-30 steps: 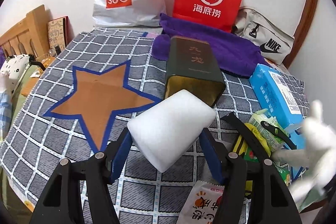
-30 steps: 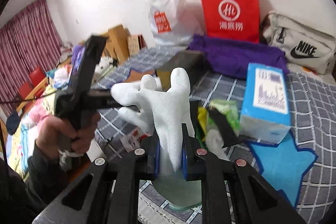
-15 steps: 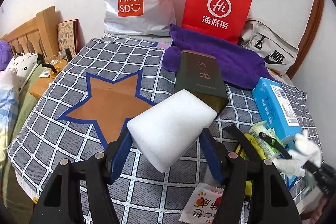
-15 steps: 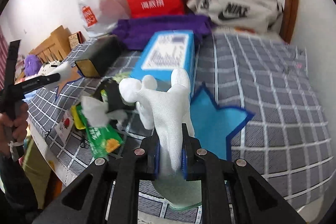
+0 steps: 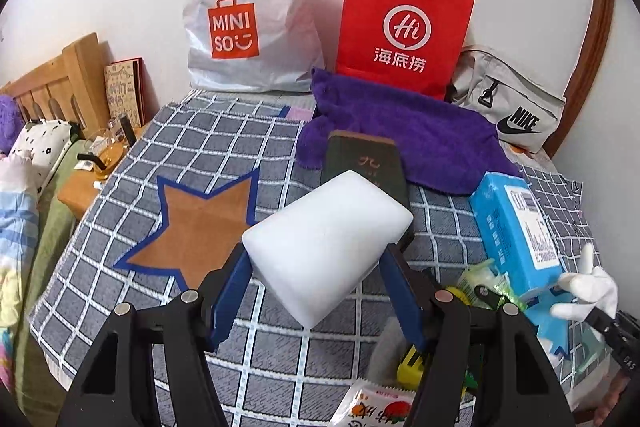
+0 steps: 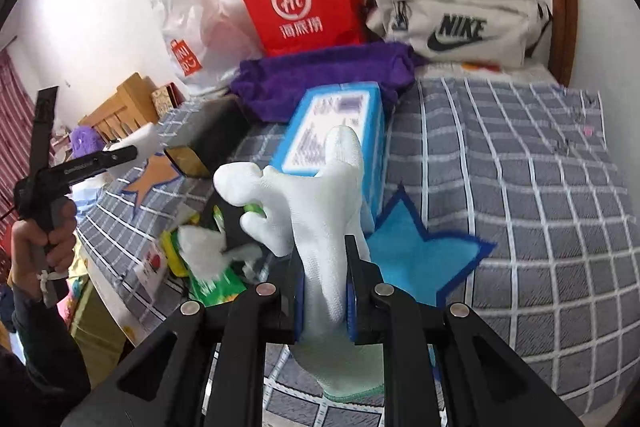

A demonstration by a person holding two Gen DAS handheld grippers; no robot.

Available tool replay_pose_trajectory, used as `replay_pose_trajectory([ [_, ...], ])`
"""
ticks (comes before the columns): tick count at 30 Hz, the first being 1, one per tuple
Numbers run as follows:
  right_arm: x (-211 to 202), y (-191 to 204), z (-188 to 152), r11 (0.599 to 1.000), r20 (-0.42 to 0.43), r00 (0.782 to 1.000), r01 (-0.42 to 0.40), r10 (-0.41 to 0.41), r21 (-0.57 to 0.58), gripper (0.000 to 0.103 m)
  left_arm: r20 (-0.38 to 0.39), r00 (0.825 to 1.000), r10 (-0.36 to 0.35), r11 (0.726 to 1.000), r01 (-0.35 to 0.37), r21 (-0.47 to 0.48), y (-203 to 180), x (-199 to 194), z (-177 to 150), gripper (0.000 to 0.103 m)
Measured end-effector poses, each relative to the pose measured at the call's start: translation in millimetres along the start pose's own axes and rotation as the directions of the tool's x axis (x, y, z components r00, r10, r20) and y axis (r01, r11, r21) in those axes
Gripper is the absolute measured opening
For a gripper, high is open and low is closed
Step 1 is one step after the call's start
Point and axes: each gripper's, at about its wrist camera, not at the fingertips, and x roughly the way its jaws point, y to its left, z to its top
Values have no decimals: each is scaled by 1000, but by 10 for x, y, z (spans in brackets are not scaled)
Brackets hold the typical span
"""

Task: Organize soft objects
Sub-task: 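Carry the foam block and glove in both tools over the purple towel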

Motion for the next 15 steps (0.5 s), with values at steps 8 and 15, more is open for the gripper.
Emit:
replay_pose_trajectory([
  [8,9,122,471,998,29,999,21,-20,-57,16,10,1000,0,1000,-1,22,-75,-9,304,64],
  [15,197,167,922,992,50,995,93,-89,-87,16,17,1000,-4,999,3,42,-177,78,589,64],
])
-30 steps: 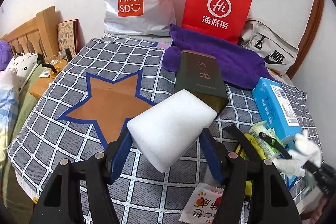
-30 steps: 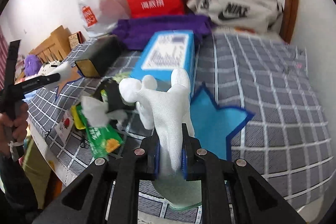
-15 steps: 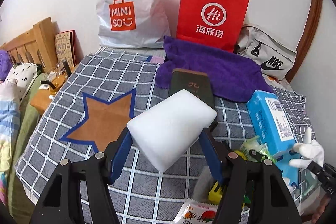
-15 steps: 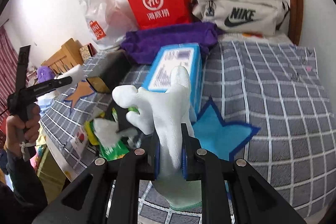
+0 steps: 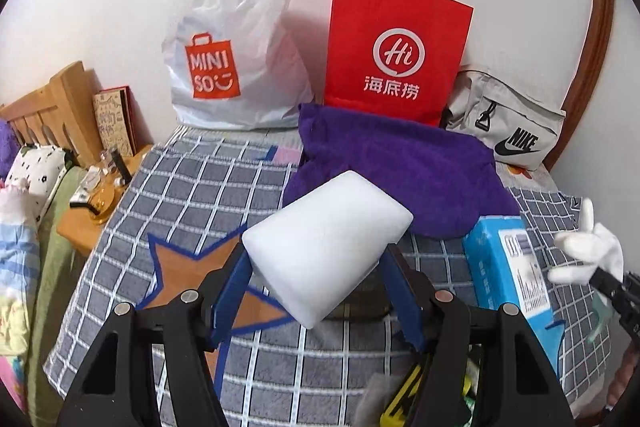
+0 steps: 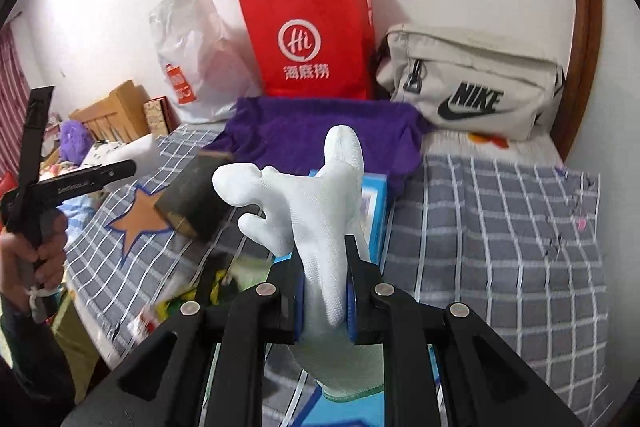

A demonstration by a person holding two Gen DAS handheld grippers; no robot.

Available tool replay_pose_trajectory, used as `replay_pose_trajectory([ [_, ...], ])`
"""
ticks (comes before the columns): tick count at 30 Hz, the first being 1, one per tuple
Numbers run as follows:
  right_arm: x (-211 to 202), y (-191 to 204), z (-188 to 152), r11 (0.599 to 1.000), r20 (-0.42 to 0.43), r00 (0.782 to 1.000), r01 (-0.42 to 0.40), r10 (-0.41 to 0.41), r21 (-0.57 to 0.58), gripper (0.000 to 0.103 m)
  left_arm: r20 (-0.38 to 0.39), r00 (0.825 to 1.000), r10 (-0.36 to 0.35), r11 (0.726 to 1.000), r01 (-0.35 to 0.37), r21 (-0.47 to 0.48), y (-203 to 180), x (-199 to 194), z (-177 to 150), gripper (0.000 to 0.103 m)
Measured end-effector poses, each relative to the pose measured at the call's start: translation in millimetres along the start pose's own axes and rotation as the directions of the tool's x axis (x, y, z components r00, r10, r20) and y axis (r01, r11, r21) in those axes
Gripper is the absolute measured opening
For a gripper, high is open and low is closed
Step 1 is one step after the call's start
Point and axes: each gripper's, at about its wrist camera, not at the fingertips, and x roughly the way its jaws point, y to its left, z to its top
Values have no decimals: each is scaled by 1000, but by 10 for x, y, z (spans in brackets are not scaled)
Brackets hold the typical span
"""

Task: Organize soft objects
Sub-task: 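Carry the foam block and glove in both tools over the purple towel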

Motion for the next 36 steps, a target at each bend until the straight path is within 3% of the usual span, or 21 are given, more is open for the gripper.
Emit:
replay_pose_trajectory([
  [9,449,-106,586,1000,-8,1000,-17,18,24,16,-5,1000,-24,999,24,26,-154,297,412,64],
  [25,1362,-259,1298,999,-55,998,-34,34,-7,16,-59,998,-7,998,10,55,-336,1115,981,64],
  [29,1559,-331,1420,1000,-67,998,-4,3,-14,18,-80,997,-5,999,8,31,-330,1337,1100,64],
  [36,1937,-485,1408,1000,-119,992,-27,28,12,19,-109,994,-1,999,6,42,-395,1710,1239,64],
])
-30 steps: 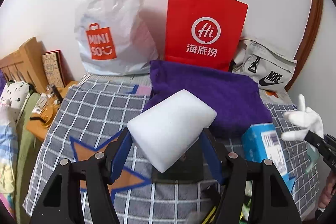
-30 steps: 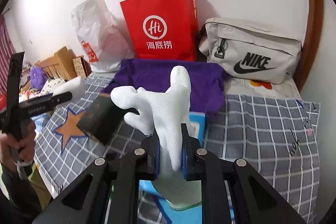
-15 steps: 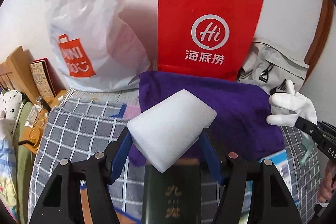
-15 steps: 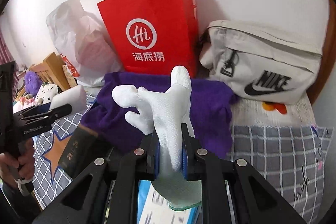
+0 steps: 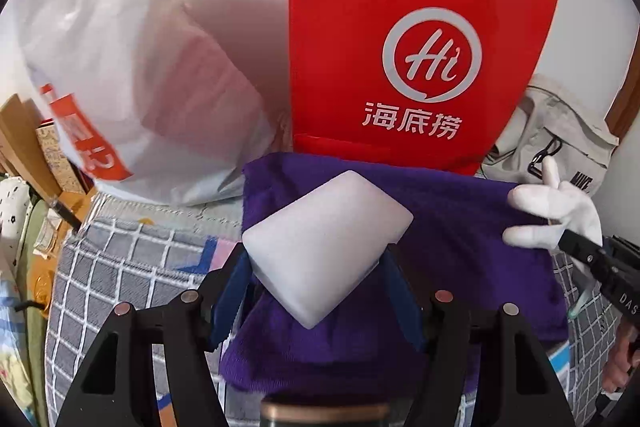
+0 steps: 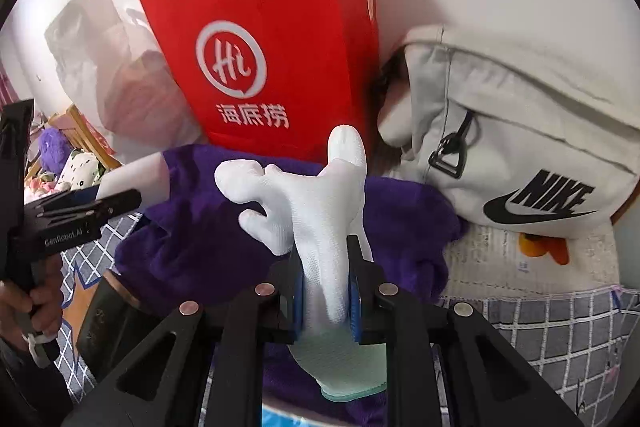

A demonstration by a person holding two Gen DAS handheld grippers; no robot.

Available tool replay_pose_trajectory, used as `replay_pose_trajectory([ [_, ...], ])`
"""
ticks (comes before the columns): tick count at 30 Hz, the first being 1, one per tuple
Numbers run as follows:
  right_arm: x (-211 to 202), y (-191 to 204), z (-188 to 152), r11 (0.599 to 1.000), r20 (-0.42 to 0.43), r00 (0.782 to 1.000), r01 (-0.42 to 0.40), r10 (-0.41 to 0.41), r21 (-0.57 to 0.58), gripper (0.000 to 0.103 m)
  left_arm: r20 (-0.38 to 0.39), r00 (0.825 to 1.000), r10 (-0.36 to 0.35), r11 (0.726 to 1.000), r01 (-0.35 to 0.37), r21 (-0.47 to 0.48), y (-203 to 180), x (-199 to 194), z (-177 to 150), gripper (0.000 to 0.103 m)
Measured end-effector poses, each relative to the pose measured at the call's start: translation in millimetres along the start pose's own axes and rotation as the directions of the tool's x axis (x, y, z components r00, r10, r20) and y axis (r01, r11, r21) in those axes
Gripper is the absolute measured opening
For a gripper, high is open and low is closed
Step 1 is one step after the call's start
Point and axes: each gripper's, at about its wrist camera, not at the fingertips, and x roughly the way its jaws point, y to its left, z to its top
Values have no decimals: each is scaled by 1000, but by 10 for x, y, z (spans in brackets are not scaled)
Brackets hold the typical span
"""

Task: Organize soft objects
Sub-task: 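Carry the foam block and glove in both tools over the purple towel, then open the right tool to drop the glove while the left tool releases the block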

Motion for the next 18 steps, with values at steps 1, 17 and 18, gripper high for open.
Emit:
replay_pose_trajectory([
  [1,51,-15,-8,1000,-7,1000,0,0,1,19,-3,1000,2,1000,-2,2,-1,34,18,64],
  [17,602,-239,-85,999,-111,993,-25,28,25,22,-89,991,-97,992,89,-85,59,692,166,64],
  [18,619,-241,-91,999,-112,993,-27,30,30,22,-85,992,-95,993,88,-84,57,690,173,64],
])
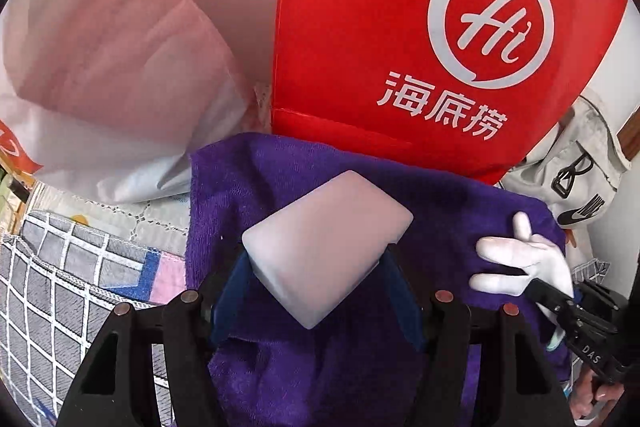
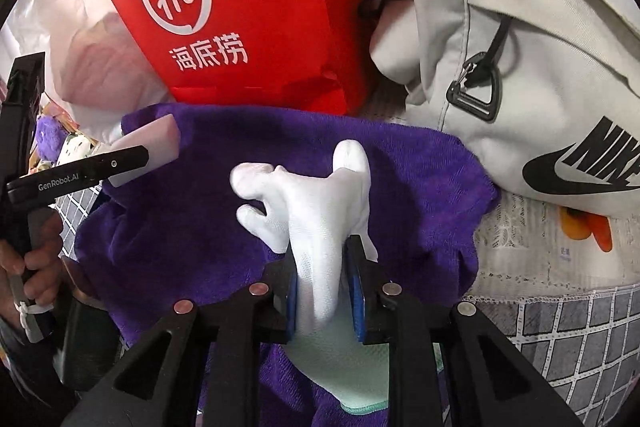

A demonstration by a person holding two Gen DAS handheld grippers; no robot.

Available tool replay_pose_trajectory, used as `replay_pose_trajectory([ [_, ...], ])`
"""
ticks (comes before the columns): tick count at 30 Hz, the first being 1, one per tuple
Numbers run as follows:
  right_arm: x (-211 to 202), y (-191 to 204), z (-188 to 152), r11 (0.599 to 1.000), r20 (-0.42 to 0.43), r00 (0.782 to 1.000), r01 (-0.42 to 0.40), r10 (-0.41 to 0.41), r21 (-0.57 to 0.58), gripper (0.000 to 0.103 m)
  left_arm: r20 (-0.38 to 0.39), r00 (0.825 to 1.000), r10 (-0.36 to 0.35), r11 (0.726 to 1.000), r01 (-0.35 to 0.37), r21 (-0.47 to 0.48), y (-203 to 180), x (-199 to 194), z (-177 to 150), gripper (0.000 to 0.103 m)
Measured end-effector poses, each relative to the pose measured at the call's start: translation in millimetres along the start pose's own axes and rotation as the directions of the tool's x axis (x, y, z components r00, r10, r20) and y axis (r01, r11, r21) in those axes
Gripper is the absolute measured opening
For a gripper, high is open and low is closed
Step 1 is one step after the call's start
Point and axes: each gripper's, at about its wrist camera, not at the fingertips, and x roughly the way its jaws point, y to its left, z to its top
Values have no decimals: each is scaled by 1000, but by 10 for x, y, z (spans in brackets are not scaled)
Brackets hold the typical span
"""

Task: Organize soft objects
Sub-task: 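Open the right tool to drop the glove while the left tool releases the block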

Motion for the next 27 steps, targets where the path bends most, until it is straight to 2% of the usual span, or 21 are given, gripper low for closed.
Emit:
replay_pose_trajectory([
  [2,14,-16,-1,1000,-6,1000,-3,3,4,24,7,1000,8,1000,-8,8,-16,-9,10,67],
  [3,15,-13,-2,1000,-8,1000,-3,3,-2,30,7,1000,10,1000,-10,10,-18,-4,21,67],
  [4,19,3,4,1000,-8,1000,-1,1,-7,43,-4,1000,11,1000,-11,11,-23,9,26,68],
  [5,8,18,7,1000,-3,1000,-1,1,-14,62,-16,1000,9,1000,-9,8,-24,24,28,69],
  [7,-44,65,8,1000,31,1000,-2,3,-27,81,-30,1000,1,1000,-1,-4,-1,55,49,70],
  [8,-81,80,9,999,49,999,-2,4,-33,87,-38,999,-1,1000,1,-4,-9,58,49,75],
  [14,-281,160,35,999,95,995,8,-4,-41,90,-38,999,25,999,-24,24,-88,-73,-32,77],
  [18,-471,212,7,999,135,991,12,-7,-31,90,-9,999,45,998,-45,35,-82,-330,-137,77],
  [24,-876,335,-166,999,172,985,31,-25,-32,90,92,995,34,998,-39,52,-29,-880,-373,77],
  [27,-1077,442,-343,1000,156,988,9,-5,-28,90,84,996,43,997,-48,55,15,-1065,-507,77],
])
